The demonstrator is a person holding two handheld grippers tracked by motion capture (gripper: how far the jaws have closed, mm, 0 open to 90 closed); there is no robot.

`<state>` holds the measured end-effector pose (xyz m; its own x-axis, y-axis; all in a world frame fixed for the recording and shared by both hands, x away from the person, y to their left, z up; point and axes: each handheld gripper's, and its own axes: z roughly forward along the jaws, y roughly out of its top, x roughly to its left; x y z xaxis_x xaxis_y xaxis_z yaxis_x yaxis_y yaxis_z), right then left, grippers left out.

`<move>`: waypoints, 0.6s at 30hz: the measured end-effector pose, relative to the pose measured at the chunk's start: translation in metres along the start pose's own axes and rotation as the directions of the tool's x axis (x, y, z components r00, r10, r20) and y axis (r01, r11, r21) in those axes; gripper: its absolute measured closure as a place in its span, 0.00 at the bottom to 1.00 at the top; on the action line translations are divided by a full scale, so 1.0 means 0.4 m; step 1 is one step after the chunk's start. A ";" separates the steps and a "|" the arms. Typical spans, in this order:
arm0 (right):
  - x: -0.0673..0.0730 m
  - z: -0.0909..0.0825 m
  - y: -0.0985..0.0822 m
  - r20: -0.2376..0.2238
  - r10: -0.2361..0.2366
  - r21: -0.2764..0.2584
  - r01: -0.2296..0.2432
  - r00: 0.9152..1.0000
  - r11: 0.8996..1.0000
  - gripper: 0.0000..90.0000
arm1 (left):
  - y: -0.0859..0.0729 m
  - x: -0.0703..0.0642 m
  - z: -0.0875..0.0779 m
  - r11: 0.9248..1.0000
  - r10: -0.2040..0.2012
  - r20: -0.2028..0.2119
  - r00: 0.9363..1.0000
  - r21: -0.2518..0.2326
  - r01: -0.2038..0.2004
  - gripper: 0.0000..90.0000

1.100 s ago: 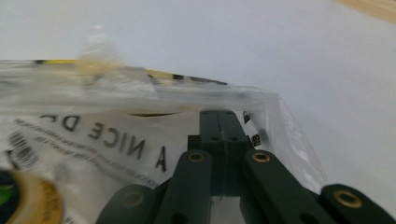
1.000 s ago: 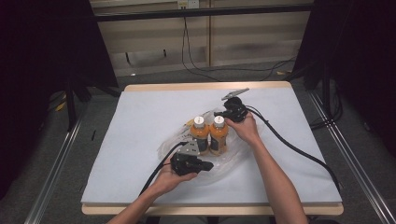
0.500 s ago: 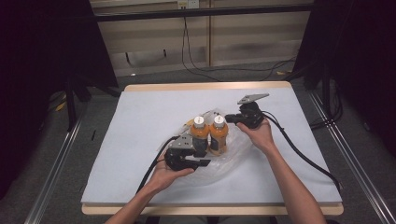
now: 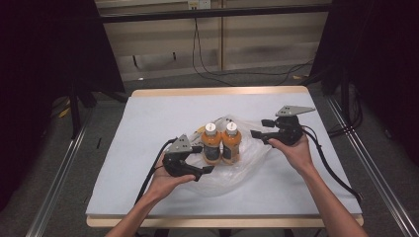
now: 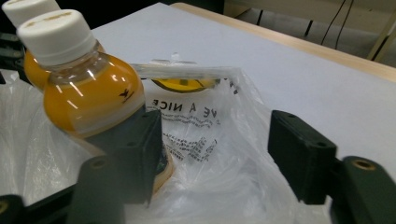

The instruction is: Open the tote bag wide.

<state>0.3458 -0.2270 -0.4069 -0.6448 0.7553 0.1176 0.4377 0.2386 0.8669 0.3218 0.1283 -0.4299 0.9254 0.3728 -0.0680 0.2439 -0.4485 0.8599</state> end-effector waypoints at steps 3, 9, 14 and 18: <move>0.011 -0.023 -0.011 0.005 -0.005 -0.009 0.005 1.000 1.000 0.27 | -0.002 0.001 -0.013 1.000 -0.005 -0.014 1.000 -0.011 0.005 0.17; 0.037 -0.076 -0.039 0.019 -0.009 -0.037 0.009 1.000 0.999 0.20 | -0.017 0.003 -0.048 1.000 -0.024 -0.043 0.999 -0.020 0.023 0.14; 0.046 -0.106 -0.064 0.026 0.005 -0.040 -0.004 1.000 0.999 0.18 | -0.035 -0.007 -0.082 1.000 -0.016 -0.093 0.996 -0.017 0.014 0.12; 0.052 -0.142 -0.090 0.059 0.027 -0.045 -0.025 0.998 0.999 0.16 | -0.051 -0.004 -0.115 0.999 -0.022 -0.111 0.994 -0.027 0.019 0.11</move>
<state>0.2810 -0.2544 -0.4082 -0.5944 0.7963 0.1124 0.4248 0.1923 0.8846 0.3018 0.1742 -0.4239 0.8818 0.4707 -0.0306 0.2539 -0.4189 0.8718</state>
